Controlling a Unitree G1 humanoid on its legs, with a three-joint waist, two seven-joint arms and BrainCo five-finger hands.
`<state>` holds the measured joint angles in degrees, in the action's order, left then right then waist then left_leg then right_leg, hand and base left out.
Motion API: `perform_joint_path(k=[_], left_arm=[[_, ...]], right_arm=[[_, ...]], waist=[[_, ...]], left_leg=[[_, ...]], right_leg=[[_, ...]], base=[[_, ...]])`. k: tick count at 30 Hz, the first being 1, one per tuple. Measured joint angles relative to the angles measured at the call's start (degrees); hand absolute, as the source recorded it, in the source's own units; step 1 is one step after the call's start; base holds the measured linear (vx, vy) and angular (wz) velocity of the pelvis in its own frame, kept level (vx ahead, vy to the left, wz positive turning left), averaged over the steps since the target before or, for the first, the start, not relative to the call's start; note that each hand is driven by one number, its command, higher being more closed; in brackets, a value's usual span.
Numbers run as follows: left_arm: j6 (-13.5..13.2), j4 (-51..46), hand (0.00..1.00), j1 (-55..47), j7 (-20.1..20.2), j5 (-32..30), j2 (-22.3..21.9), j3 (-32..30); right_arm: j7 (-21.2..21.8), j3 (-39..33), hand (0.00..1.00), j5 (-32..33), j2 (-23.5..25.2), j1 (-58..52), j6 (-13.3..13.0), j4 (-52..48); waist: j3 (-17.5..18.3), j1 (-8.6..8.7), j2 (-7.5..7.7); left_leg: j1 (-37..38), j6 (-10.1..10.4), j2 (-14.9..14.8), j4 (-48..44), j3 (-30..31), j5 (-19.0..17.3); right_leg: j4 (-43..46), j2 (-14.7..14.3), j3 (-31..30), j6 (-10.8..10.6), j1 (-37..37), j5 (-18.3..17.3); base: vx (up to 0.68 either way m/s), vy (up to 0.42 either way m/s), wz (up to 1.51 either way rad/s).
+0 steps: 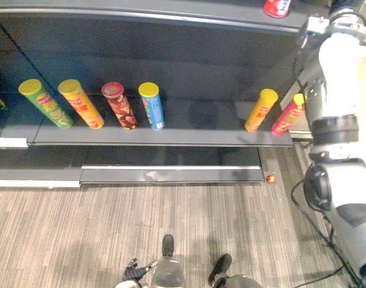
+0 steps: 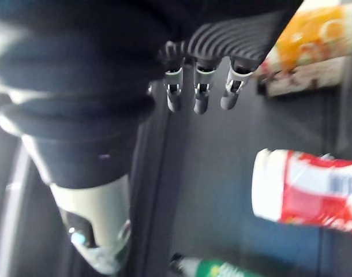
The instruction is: Put the gum and the chips on the shelf.
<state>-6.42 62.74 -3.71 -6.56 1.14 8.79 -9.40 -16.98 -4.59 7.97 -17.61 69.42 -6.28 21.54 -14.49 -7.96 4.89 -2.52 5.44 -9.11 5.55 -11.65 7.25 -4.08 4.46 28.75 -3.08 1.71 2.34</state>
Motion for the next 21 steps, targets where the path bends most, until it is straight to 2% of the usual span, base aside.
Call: perform_joint_path(k=[4,7,9,10,11,14,17,19,21], left_arm=[[0.81,0.1,0.0,-0.06,-0.3,-1.45,-0.09,-0.02],[0.85,0.63,0.0,-0.19,-1.1,-2.43,-0.16,0.0],[0.99,1.16,0.0,-0.93,-1.73,-2.45,-0.14,-0.04],[1.02,1.18,0.0,-1.05,-1.78,-2.45,-0.14,-0.04],[1.29,1.37,0.0,-1.23,-1.94,-2.55,-0.19,-0.05],[1.56,2.48,0.0,-1.42,-2.03,-2.57,-0.18,-0.13],[1.4,2.72,0.0,-2.65,-2.02,-3.77,-0.14,-1.08],[1.37,2.76,0.0,-2.65,-2.0,-4.06,-0.16,-1.23],[0.75,3.4,0.0,-2.88,-1.96,-4.12,-0.44,-1.76]], right_arm=[[0.19,4.54,0.0,-5.35,5.02,-11.17,-0.55,-13.51],[1.24,9.57,0.0,-8.22,9.24,-21.79,-2.0,-22.56],[3.05,14.59,0.0,-8.17,11.28,-28.49,-2.98,-27.01],[3.36,15.34,0.0,-8.17,11.4,-29.43,-3.07,-27.59],[5.23,18.72,0.0,-8.0,11.45,-34.26,-4.2,-30.13],[8.96,23.7,0.0,-7.08,11.38,-43.08,-5.25,-32.4],[12.58,27.65,0.0,-5.78,10.53,-51.35,-5.55,-32.42],[14.43,29.66,0.0,-5.36,9.03,-57.04,-5.74,-32.41],[17.53,31.8,0.0,-4.85,8.48,-65.42,-5.81,-30.62]], waist=[[1.95,0.17,0.06],[3.31,0.4,0.02],[4.54,1.5,0.12],[4.67,1.55,0.12],[5.05,1.58,0.11],[6.05,1.96,0.16],[6.57,3.26,0.45],[6.59,3.35,0.47],[7.04,3.31,-0.16]], left_leg=[[0.82,0.25,-0.28,0.0,-1.04,-0.26],[1.97,0.53,-0.59,0.01,-1.79,-0.5],[2.14,0.71,-0.68,0.02,-1.94,-0.76],[2.2,0.71,-0.68,0.02,-2.0,-0.76],[2.66,0.67,-0.68,0.09,-2.55,-0.93],[3.02,0.8,-0.66,0.26,-3.31,-1.33],[3.29,1.0,-0.6,0.29,-3.6,-1.51],[3.42,1.01,-0.57,0.29,-3.67,-1.53],[3.7,0.98,-0.52,0.25,-4.46,-1.92]], right_leg=[[-0.02,-0.21,-1.24,0.07,0.08,0.05],[0.0,-0.51,-2.08,0.07,0.68,0.05],[0.01,-0.6,-2.47,0.06,0.65,0.03],[0.0,-0.6,-2.55,0.06,0.65,0.03],[-0.02,-0.57,-3.21,0.04,0.69,-0.01],[0.13,-0.44,-3.97,-0.21,0.56,-0.13],[0.27,-0.32,-4.3,-0.33,0.53,-0.16],[0.27,-0.29,-4.4,-0.34,0.43,-0.16],[0.24,-0.25,-5.0,-0.37,0.5,-0.19]], base=[[0.04,0.002,-0.18],[0.03,-0.003,-0.13],[0.01,0.002,-0.09],[0.02,0.011,-0.16],[0.01,0.014,-0.17],[0.01,0.016,-0.13],[0.02,0.014,-0.06],[0.02,0.007,-0.05],[0.05,0.01,-0.14]])
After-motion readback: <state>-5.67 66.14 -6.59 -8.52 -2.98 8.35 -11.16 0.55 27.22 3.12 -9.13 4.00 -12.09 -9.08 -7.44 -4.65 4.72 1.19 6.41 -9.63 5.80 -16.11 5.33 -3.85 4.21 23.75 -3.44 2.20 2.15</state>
